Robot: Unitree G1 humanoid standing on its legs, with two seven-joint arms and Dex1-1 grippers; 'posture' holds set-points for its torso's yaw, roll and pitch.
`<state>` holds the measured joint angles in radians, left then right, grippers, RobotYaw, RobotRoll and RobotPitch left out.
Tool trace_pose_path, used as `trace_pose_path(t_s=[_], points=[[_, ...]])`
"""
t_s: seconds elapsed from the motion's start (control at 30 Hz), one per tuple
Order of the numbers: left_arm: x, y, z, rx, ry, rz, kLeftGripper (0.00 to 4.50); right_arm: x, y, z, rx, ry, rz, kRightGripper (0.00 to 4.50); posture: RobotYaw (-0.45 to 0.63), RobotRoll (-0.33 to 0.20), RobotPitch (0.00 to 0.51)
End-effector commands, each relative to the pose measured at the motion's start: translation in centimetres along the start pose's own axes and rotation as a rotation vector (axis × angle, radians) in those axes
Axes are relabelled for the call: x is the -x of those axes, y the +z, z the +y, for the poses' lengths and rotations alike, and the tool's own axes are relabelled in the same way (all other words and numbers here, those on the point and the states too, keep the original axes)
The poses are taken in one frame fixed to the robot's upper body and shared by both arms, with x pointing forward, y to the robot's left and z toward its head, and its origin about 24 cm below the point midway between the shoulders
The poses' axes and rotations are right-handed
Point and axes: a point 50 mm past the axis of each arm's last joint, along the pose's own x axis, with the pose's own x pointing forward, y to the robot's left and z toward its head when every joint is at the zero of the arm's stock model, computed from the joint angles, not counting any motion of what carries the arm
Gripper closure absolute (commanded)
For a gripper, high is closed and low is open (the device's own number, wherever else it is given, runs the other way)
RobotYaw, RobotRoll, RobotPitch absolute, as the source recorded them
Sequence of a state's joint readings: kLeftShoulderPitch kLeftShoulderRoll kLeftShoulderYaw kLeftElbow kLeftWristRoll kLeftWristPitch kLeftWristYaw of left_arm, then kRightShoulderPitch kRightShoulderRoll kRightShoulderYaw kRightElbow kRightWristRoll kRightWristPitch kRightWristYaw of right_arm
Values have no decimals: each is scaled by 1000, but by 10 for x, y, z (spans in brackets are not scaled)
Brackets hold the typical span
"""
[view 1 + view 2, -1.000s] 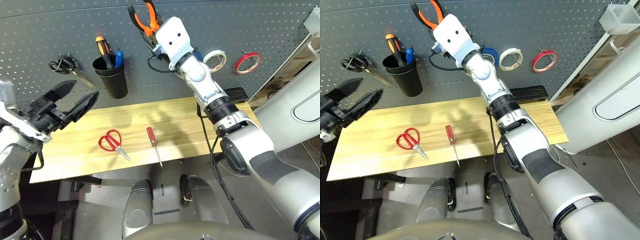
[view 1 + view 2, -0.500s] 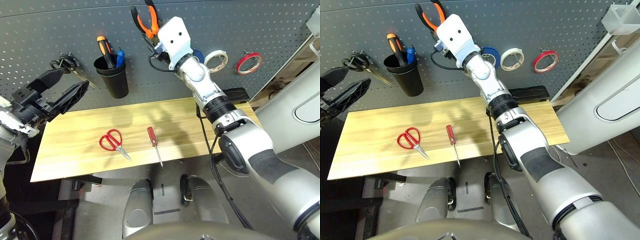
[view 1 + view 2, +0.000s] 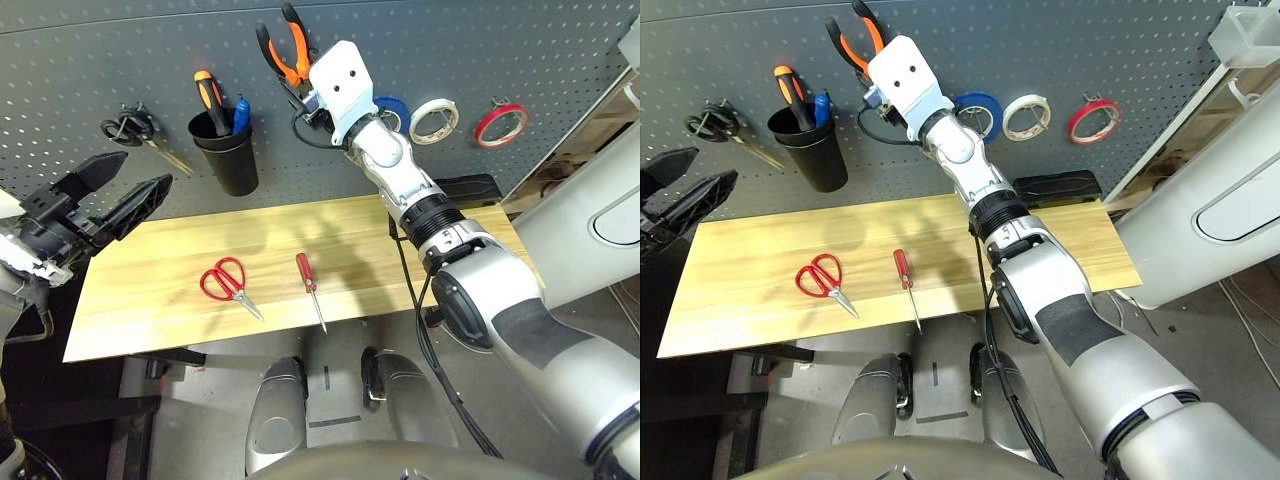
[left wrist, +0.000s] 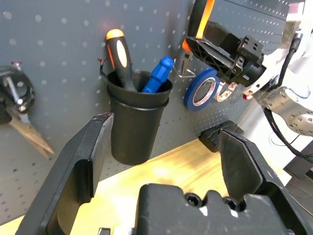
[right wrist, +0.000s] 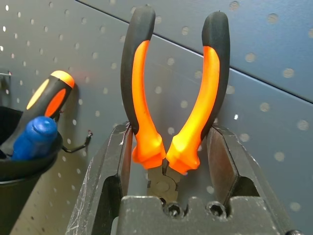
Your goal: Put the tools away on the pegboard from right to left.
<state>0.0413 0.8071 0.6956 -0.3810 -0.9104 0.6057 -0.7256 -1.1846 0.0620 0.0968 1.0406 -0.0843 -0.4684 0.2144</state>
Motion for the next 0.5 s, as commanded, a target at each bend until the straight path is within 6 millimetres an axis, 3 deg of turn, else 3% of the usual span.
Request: trace_pose_path(t_s=[0.03, 0.5], points=[[4, 0, -1, -2, -6, -5, 0, 0, 0, 0, -31, -12, -7, 2072, 171, 0, 179], [4, -6, 0, 8, -16, -4, 0, 13, -22, -6, -43, -55, 88, 2072, 165, 0, 177]])
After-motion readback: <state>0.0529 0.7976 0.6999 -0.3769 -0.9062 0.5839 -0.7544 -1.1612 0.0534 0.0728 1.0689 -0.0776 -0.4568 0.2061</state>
